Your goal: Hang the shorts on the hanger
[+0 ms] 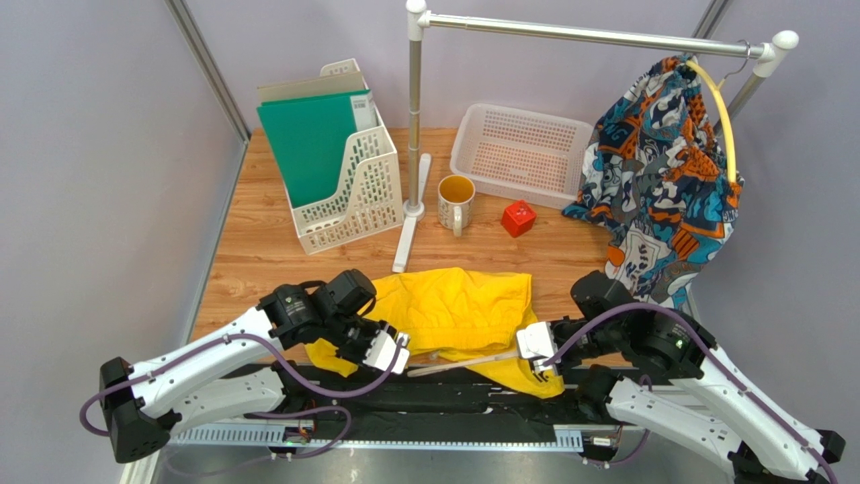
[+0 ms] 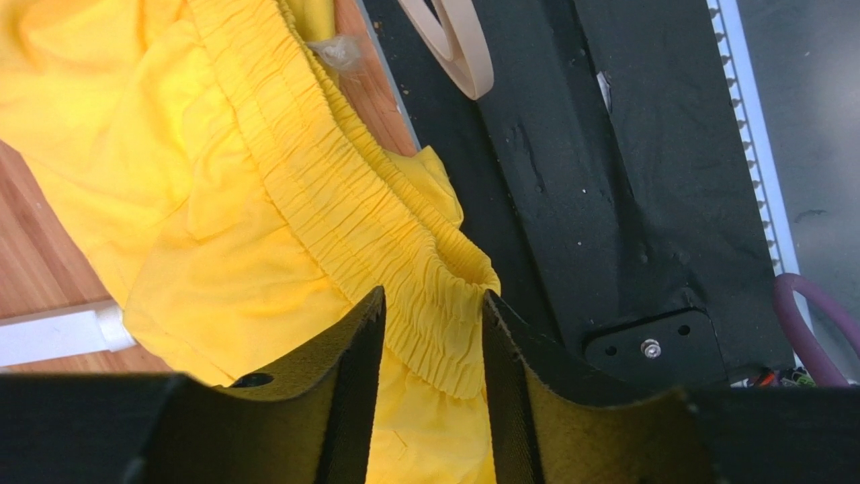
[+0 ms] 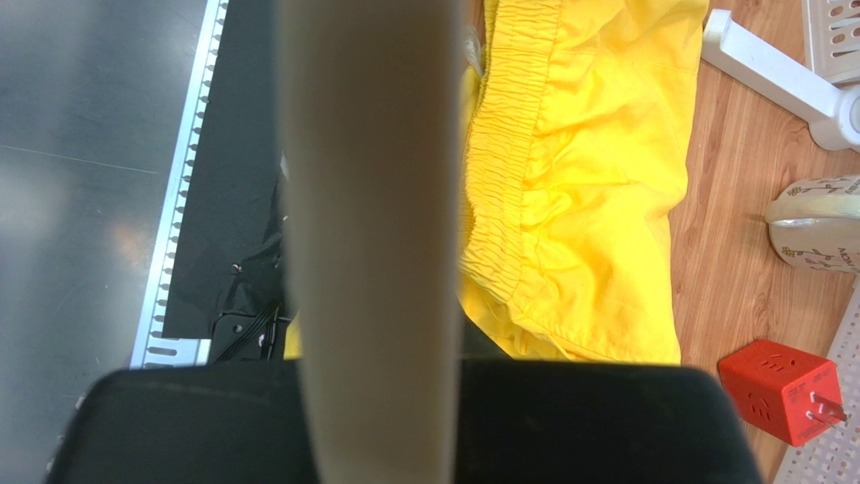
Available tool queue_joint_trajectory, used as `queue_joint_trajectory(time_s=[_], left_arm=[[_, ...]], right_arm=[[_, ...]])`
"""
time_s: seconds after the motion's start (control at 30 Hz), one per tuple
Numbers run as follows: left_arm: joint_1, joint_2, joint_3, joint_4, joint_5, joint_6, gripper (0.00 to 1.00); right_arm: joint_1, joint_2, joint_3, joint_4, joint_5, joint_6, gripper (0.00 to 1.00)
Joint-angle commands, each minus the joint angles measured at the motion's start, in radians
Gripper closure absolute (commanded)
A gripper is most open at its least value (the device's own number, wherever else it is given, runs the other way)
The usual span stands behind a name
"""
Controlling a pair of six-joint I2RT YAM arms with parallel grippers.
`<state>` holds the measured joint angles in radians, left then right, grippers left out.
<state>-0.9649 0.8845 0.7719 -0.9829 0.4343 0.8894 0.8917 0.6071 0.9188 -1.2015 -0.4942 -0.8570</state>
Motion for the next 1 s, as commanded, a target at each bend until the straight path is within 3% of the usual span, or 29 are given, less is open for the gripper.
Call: queue_joint_trajectory(time_s=[0.0,0.1,0.2,0.33,0.37,0.47,0.63,0.73,0.83,0.97], left_arm=[[-0.008,0.033,-0.011,0.012,-0.019,0.048,0.64],[-0.008,0.034,-0.006,-0.003,-0.023,0.057,0.75],[-0.006,0.022,0.001,0.007,-0.022,0.03,0.97],[-0.006,0.014,0.026,-0.025,-0.008,0.028,1.0],[-0.006,0.011,0.033,-0.06,0.019,0.04,0.81],[-0.008,0.002,0.033,-0.095,0.038,0.063,0.45],[-0.009,0.063,0.027,-0.102,0.03,0.075,0.39],[-0.009,0.102,0.024,-0.036,0.011,0.063,0.46],[-0.009,0.137,0.036,-0.005,-0.041,0.054,0.76],[0.026,0.093,0.069,-0.014,-0.019,0.008,0.89]], right_arm=[[0.021,-0.004,-0.021,0.114,0.043,0.036,1.0],[0.041,-0.009,-0.04,0.151,0.072,0.052,1.0],[0.065,-0.01,-0.052,0.158,0.086,0.047,1.0],[0.092,-0.009,-0.061,0.177,0.112,0.047,1.0],[0.092,-0.007,-0.058,0.175,0.115,0.046,1.0],[0.095,-0.007,-0.055,0.163,0.112,0.044,1.0],[0.102,-0.01,-0.066,0.178,0.121,0.044,1.0],[0.108,-0.004,-0.07,0.194,0.128,0.044,1.0],[0.11,0.002,-0.069,0.197,0.131,0.044,1.0],[0.112,-0.021,-0.074,0.2,0.144,0.047,1.0]])
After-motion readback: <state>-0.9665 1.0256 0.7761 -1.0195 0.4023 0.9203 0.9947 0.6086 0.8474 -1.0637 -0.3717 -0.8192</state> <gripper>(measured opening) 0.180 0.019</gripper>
